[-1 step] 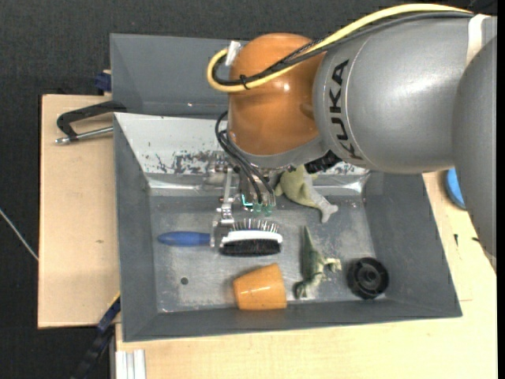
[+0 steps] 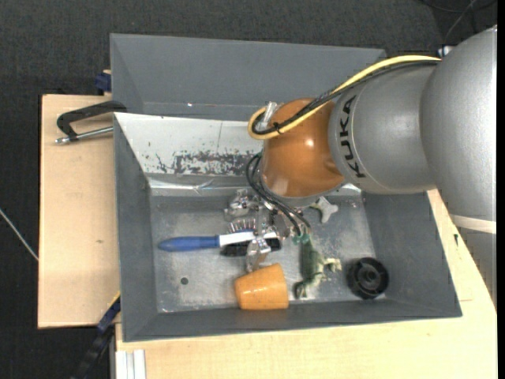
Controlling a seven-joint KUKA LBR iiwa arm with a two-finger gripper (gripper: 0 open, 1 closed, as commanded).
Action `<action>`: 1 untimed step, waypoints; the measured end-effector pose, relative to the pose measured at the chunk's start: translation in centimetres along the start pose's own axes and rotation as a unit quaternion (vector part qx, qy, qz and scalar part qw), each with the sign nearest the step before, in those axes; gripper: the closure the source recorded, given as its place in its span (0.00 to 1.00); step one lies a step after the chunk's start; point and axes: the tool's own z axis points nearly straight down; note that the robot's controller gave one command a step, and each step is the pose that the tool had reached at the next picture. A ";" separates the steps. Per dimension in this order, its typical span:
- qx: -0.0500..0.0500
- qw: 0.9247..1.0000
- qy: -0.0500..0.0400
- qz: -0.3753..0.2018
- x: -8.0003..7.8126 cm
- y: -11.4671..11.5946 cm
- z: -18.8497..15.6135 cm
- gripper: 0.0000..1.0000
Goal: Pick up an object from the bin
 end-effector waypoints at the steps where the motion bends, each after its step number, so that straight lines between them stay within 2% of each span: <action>1: 0.001 0.998 -0.002 -0.060 -2.8 1.0 -3.0 0.00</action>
Offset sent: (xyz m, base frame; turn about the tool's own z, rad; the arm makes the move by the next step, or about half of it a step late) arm 0.0221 0.0148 0.0276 -0.1193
